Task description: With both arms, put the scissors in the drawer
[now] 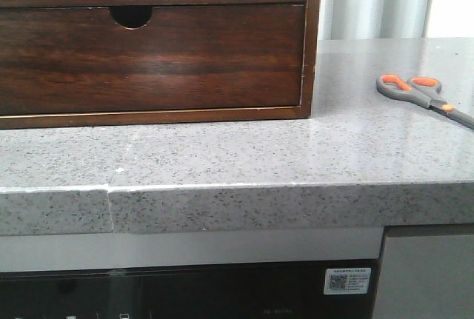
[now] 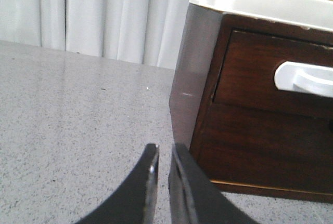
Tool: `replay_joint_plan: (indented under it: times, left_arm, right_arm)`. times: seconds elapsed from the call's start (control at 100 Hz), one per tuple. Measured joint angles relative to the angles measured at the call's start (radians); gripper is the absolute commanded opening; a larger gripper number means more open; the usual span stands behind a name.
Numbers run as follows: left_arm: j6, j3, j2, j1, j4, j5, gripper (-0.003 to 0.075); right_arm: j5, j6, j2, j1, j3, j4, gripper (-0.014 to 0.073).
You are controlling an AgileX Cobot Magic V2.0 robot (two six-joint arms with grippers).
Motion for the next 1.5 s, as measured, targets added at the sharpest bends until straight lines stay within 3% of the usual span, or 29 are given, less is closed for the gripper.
replay_joint_plan:
  times: [0.38,0.45,0.6,0.67,0.79,0.94,1.05,1.24,1.5]
  left_arm:
    - [0.0,-0.081,0.234,0.0,0.023,-0.122,0.0029]
    - [0.002,-0.081,0.259,0.0,0.023,-0.158,0.0115]
    - [0.002,-0.081,0.309,0.0,0.023,-0.262,0.0438]
    - [0.002,-0.081,0.34,0.0,0.025,-0.325,0.051]
    - [0.002,-0.081,0.401,0.0,0.126,-0.45,0.0482]
    - [0.002,-0.084,0.484,0.0,0.585,-0.659,0.0414]
    - [0.004,-0.096,0.548,-0.024,0.798,-0.758,0.04]
    - [0.091,-0.149,0.648,-0.071,1.014,-0.797,0.04]
    - [0.202,-0.263,0.781,-0.146,1.158,-0.805,0.04]
  right_arm:
    - [-0.022,0.0,0.271,0.0,-0.122,0.0,-0.0124]
    - [-0.024,0.0,0.281,0.0,-0.122,0.0,-0.0124]
    - [-0.029,0.0,0.283,0.0,-0.122,0.0,-0.0124]
    - [-0.029,0.0,0.283,0.0,-0.122,0.0,-0.0124]
    - [-0.029,0.0,0.283,0.0,-0.122,0.0,-0.0124]
    - [-0.03,0.0,0.283,0.0,-0.122,0.0,-0.0124]
    - [-0.03,0.0,0.283,0.0,-0.122,0.0,-0.0124]
    - [-0.03,0.0,0.283,0.0,-0.122,0.0,-0.0124]
    - [-0.031,0.0,0.283,0.0,-0.122,0.0,-0.0124]
